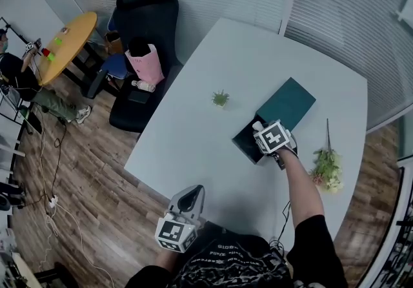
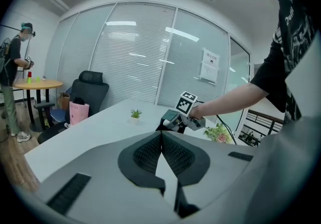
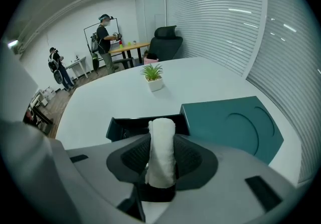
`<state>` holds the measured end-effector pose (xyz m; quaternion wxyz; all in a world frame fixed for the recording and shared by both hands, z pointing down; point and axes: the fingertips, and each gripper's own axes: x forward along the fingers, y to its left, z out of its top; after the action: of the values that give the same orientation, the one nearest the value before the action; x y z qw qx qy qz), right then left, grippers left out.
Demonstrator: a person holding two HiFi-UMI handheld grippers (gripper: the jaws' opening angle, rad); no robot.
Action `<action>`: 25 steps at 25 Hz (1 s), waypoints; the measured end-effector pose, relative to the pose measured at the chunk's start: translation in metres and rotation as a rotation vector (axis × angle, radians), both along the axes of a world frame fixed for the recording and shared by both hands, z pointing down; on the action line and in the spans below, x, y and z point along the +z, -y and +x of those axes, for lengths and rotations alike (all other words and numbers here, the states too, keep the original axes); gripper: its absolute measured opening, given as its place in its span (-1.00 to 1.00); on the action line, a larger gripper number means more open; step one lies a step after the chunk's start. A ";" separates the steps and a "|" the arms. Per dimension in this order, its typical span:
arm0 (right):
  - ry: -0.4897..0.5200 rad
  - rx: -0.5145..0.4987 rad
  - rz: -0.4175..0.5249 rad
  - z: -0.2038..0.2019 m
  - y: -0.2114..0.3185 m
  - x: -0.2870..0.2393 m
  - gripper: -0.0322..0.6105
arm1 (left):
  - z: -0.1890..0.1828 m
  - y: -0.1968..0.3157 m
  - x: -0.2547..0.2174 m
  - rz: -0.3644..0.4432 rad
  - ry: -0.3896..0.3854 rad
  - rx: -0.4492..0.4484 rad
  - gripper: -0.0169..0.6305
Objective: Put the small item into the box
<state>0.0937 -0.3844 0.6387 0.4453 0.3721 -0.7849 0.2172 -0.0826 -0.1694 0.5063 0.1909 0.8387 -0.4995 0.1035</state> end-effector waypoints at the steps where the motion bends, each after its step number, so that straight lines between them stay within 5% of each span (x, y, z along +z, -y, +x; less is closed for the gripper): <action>1: 0.000 0.003 -0.010 -0.003 0.000 0.003 -0.45 | -0.001 0.001 0.001 -0.005 -0.005 -0.006 -0.89; 6: -0.127 0.006 -0.076 0.003 -0.008 0.021 -0.45 | 0.002 0.002 -0.005 -0.003 -0.041 -0.017 -0.89; 21: -0.218 -0.058 -0.088 -0.009 -0.007 0.037 -0.44 | -0.004 -0.010 0.000 -0.014 -0.058 -0.034 -0.89; 25: -0.210 -0.039 -0.102 -0.006 -0.009 0.036 -0.26 | -0.010 -0.014 0.005 -0.026 -0.062 -0.060 -0.89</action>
<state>0.0881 -0.3753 0.6746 0.5475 0.3545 -0.7289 0.2082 -0.0922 -0.1551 0.5115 0.2201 0.8237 -0.5168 0.0781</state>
